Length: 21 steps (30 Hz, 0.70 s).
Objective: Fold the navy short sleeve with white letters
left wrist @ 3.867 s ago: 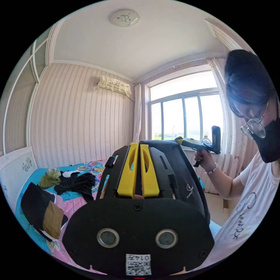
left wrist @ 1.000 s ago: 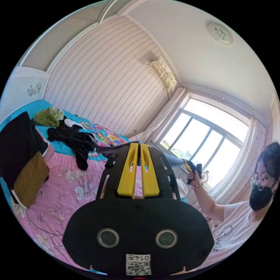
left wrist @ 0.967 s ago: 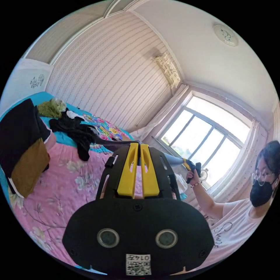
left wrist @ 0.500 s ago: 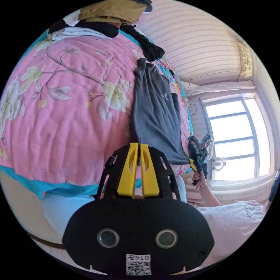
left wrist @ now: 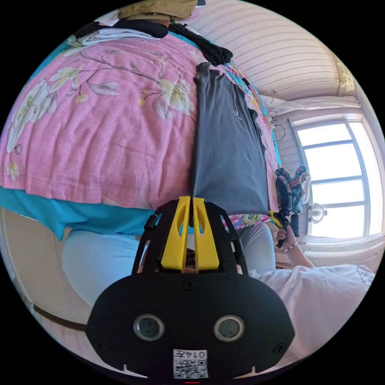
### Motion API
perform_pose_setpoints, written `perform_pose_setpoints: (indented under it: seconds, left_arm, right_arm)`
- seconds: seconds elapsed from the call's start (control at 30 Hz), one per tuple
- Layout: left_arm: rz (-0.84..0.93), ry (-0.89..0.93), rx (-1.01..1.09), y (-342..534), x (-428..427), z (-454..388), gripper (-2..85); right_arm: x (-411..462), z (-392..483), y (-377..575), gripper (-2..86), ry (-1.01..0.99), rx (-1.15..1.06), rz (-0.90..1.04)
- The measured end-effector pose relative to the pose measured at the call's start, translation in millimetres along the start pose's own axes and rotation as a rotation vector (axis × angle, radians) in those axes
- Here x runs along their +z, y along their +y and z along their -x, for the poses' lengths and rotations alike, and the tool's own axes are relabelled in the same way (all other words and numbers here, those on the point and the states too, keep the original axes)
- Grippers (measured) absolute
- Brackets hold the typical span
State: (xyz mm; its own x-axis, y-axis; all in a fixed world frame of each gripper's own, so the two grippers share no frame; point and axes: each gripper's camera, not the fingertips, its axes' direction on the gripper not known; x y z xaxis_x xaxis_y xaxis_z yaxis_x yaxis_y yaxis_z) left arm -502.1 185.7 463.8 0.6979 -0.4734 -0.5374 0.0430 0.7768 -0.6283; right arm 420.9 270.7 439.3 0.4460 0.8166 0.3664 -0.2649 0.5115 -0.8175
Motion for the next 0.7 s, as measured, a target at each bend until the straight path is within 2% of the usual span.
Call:
perform_pose_setpoints:
  seconds: [0.13, 0.33, 0.43, 0.57, 0.7]
  left_arm:
    - [-0.003, 0.016, -0.013, 5.5, -6.3, 11.1, -1.0]
    - [0.066, -0.053, 0.02, 12.6, 18.5, 12.1, -1.0]
    - [0.067, -0.073, -0.043, 14.0, 38.7, 13.8, -1.0]
    - [0.053, -0.113, -0.026, 20.7, 53.4, 9.9, -0.8]
    - [0.037, -0.142, 0.01, 34.9, 58.0, 1.5, 1.1]
  right_arm:
    - [-1.7, 1.5, 6.1, 0.6, -0.026, 0.019, 0.004]
    - [21.7, 15.4, 16.5, 0.6, 0.081, -0.032, 0.084]
    - [46.6, 21.6, 19.8, 0.6, 0.13, -0.008, 0.083]
    - [69.5, 39.7, 28.1, 0.7, 0.253, -0.021, 0.05]
    - [97.3, 77.8, 44.5, 0.8, 0.496, -0.186, 0.049]
